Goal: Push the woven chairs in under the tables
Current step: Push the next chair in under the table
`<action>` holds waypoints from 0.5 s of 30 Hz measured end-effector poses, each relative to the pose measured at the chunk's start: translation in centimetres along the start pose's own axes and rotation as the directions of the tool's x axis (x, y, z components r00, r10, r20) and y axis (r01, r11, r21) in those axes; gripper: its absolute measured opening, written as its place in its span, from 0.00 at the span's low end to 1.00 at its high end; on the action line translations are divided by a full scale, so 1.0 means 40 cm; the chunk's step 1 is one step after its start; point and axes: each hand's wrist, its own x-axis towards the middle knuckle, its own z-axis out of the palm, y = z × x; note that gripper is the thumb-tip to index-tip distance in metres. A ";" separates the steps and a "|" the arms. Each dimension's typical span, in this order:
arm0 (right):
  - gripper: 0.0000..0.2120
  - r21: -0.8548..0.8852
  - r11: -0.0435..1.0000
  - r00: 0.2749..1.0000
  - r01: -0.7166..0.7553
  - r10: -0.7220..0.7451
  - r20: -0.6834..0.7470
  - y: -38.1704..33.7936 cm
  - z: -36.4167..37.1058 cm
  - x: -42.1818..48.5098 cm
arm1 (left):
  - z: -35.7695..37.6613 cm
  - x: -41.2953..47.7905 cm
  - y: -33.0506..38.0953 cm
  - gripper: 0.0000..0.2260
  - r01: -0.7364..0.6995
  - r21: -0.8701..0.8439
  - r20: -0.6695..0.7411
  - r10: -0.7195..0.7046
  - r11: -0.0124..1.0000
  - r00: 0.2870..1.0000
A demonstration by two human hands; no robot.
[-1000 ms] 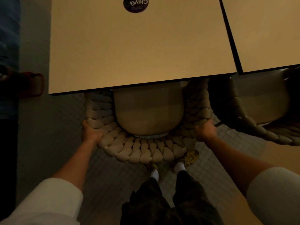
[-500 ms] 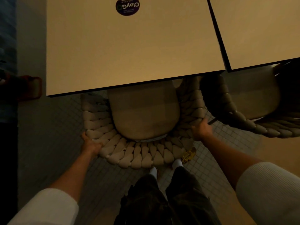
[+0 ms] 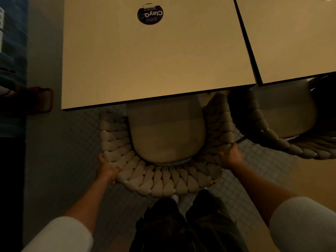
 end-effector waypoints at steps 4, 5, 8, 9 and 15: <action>0.37 0.004 1.000 1.000 -0.018 0.018 0.007 0.000 0.000 0.000 | 0.001 -0.022 0.002 0.44 -0.041 0.000 0.001 0.041 0.999 0.999; 0.37 0.000 1.000 1.000 -0.013 0.013 0.009 0.000 0.000 0.001 | 0.001 -0.020 0.000 0.43 -0.050 -0.009 0.001 0.050 0.999 0.999; 0.37 0.002 1.000 1.000 -0.014 0.014 0.010 0.007 0.002 0.004 | -0.004 -0.018 -0.007 0.43 0.001 -0.023 0.011 -0.001 1.000 1.000; 0.37 -0.001 1.000 1.000 -0.015 0.015 0.006 0.011 0.003 0.004 | -0.001 -0.008 -0.017 0.43 0.024 -0.023 0.027 -0.023 0.999 0.999; 0.36 -0.034 0.999 1.000 0.005 -0.005 -0.002 0.018 0.005 0.001 | 0.010 0.045 -0.068 0.44 0.023 -0.037 0.033 -0.021 0.999 0.999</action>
